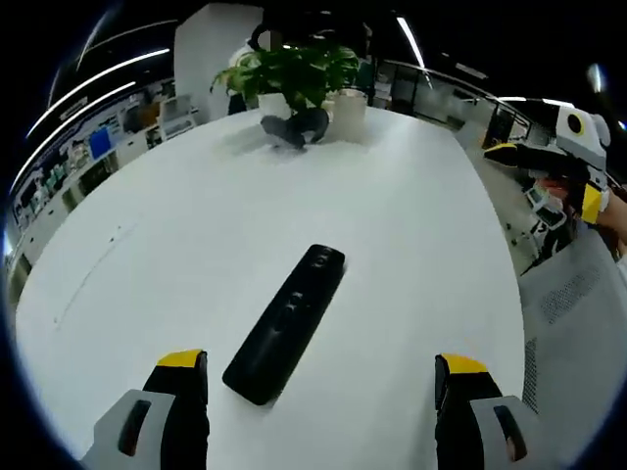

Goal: Press the specified remote control buttons in sequence, fully releasing each button before pressing the next.

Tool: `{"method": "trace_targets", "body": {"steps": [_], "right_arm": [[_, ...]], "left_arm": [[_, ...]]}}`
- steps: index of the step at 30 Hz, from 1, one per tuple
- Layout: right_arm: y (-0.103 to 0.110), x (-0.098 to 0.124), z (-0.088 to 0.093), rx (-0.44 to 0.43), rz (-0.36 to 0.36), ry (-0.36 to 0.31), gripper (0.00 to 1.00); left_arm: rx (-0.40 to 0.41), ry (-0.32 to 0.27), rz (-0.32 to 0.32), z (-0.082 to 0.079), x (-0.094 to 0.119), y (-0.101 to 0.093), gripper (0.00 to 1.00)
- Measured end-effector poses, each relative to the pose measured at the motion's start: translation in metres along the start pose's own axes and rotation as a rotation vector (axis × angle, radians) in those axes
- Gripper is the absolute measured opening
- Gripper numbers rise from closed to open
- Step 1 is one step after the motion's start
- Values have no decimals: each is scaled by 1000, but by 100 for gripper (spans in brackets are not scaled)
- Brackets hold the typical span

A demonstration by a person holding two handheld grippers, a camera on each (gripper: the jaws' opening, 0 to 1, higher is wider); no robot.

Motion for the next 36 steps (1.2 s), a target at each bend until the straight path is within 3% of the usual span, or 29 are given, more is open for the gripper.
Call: {"method": "trace_targets", "body": {"steps": [3,5,7,10,17,23,31,36], "right_arm": [[-2,-1,-1,1,3,0,87],[-3,-2,-2,1,9,-2,87],[-3,-2,-4,0,8,-4,87],[-3,-3,-4,1,8,-6,87],[-5,-3,-3,-5,14,-1,87],[-6,-4,-3,-6,12,-3,86],[-11,-2,-3,-9,21,-1,86],[-13,-1,-2,-11,28,0,86]], "left_arm": [[-49,35,24,-3,-8,0,100],[-107,75,42,-4,-10,0,87],[-133,85,48,-6,-16,-1,85],[-161,148,88,-3,-21,-3,77],[-265,214,82,-4,-29,2,62],[-226,195,88,-9,-29,9,51],[-282,207,81,-16,-33,16,25],[-285,219,91,-17,-34,16,24]]}}
Point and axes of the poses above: the point that each gripper's makers call its tool centre point, and the gripper's own axes: x roughly backward along the fingers, y roughly to its left, z roughly out of its underside, the point moved 5 cm from there along x, roughly backward along the fingers, and after that the axes turned 2 degrees about -y, right-handed, at the moved point
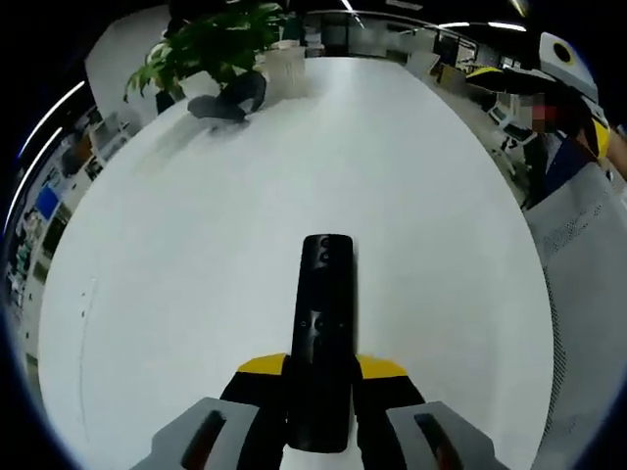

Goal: Press the specified remote control buttons in sequence, fully releasing each button before pressing the next.

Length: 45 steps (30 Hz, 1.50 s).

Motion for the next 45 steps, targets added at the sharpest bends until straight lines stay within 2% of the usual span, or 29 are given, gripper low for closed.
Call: {"method": "trace_targets", "body": {"steps": [5,18,32,45], "right_arm": [[0,-1,0,-2,-2,-2,85],[9,-5,-2,22,-29,7,81],[23,-11,2,53,-88,33,75],[31,-20,7,92,-145,75,68]], "left_arm": [[-18,4,5,0,0,-5,24],[-70,10,43,6,4,-42,24],[-29,-14,75,21,13,-82,24],[-38,-16,82,29,19,-111,24]]}}
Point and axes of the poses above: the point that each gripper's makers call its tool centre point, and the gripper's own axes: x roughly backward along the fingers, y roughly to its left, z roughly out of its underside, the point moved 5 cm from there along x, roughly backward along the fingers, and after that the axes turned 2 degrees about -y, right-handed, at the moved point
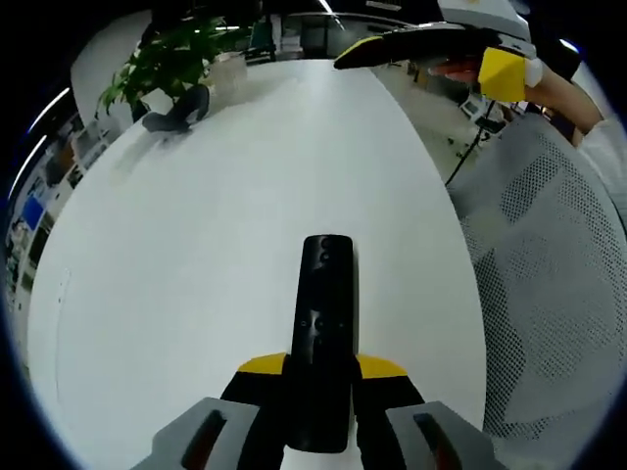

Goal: Press the specified remote control buttons in sequence, fully releasing each button before pressing the next.

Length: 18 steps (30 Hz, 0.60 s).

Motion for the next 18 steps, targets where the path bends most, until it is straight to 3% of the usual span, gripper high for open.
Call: {"method": "trace_targets", "body": {"steps": [12,18], "right_arm": [[11,-10,5,52,-59,57,60],[18,-16,11,93,-108,119,53]], "left_arm": [[-8,5,5,6,3,-24,24],[-14,9,9,9,5,-37,24]]}}
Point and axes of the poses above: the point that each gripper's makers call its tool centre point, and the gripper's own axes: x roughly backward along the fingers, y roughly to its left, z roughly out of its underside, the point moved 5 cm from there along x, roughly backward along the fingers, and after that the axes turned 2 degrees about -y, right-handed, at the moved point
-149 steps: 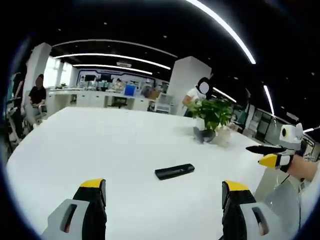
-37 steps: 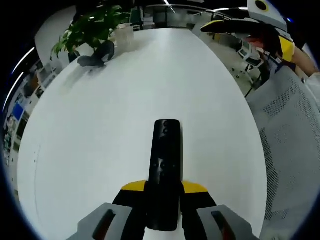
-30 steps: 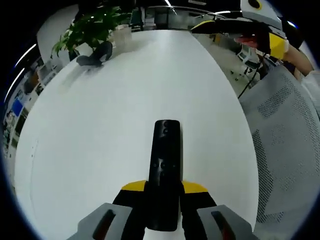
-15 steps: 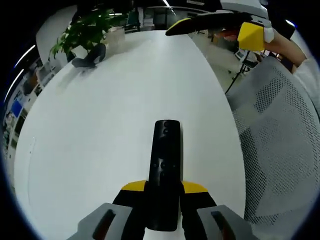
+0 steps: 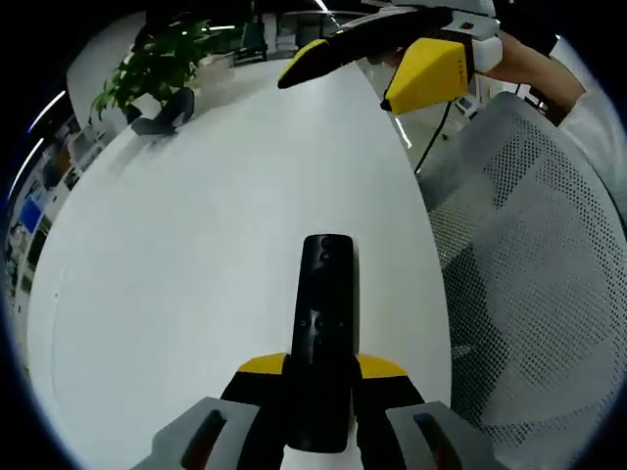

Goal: Press the specified remote control buttons in sequence, fully releasing each button before pressing the next.

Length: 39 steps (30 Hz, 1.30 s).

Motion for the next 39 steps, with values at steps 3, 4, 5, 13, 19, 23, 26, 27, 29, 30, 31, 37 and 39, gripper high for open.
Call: {"method": "trace_targets", "body": {"steps": [3,4,5,13,19,23,26,27,29,30,31,37,39], "right_arm": [[4,-5,3,14,-26,30,50],[4,-6,4,17,-28,35,50],[6,-8,6,30,-37,55,50],[19,-20,15,138,-101,164,42],[32,-27,26,179,-168,260,34],[38,-30,30,196,-202,295,33],[43,-33,34,202,-236,319,30],[44,-33,35,206,-245,325,28],[47,-34,36,218,-258,338,26],[48,-35,36,226,-264,339,24],[50,-35,36,228,-273,341,23],[55,-37,38,246,-300,358,17],[56,-37,39,246,-303,361,16]], "left_arm": [[-7,2,4,1,1,-5,24],[-9,3,6,2,1,-7,24],[-9,3,7,2,1,-8,24],[-17,6,14,7,3,-21,24],[-30,13,19,10,5,-30,24],[-40,15,18,12,6,-36,24],[-48,18,22,13,7,-39,24],[-53,20,22,14,7,-40,24],[-71,22,18,15,8,-43,24],[-70,26,18,15,8,-44,24],[-72,28,18,15,8,-45,24],[-81,18,16,17,9,-46,24],[-88,7,19,17,9,-46,24]]}}
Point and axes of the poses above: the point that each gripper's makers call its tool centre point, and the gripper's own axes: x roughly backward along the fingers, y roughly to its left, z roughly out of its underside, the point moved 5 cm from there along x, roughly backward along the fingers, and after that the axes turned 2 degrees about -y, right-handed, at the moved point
